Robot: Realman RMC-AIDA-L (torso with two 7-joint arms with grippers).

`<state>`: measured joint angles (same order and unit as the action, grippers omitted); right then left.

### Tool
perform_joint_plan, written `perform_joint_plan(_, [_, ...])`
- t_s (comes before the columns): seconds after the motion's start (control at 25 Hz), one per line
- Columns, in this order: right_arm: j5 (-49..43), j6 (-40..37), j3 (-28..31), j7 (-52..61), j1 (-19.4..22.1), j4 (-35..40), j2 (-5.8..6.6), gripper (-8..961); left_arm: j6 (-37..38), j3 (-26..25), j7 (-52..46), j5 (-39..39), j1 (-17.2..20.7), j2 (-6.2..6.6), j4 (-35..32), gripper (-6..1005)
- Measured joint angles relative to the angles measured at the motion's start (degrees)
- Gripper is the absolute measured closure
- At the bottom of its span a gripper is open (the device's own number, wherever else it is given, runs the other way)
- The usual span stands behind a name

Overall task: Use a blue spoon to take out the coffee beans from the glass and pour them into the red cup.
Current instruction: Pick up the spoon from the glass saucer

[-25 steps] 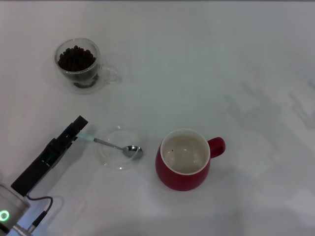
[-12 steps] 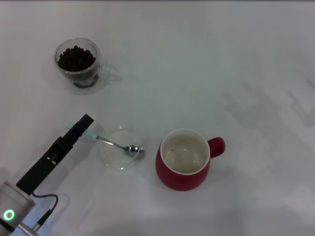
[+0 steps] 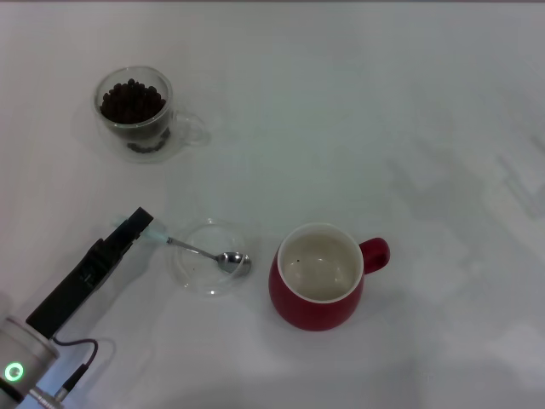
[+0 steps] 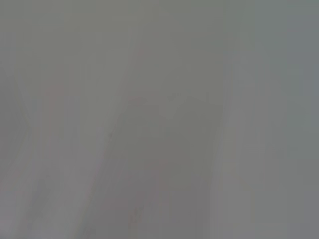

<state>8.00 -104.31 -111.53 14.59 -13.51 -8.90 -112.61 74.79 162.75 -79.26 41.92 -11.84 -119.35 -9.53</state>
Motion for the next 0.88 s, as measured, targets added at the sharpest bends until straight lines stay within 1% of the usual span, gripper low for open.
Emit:
perform_joint_plan(0.24, [0.0, 0.0, 0.0, -0.5, 0.0, 0.0, -0.49, 338, -0.1, -0.2, -0.1, 0.0, 0.4, 0.03, 0.1, 872])
perform_joint_plan(0.6, [0.0, -0.4, 0.0, -0.7, 0.6, 0.0, -0.85, 337, 1.0, -0.5, -0.6, 0.2, -0.1, 0.69, 0.5, 872])
perform_joint_plan(0.88, [0.0, -0.7, 0.0, -0.7, 0.7, 0.0, -0.95, 337, 8.6, -0.6, -2.1, 2.4, -0.3, 0.74, 6.1, 872])
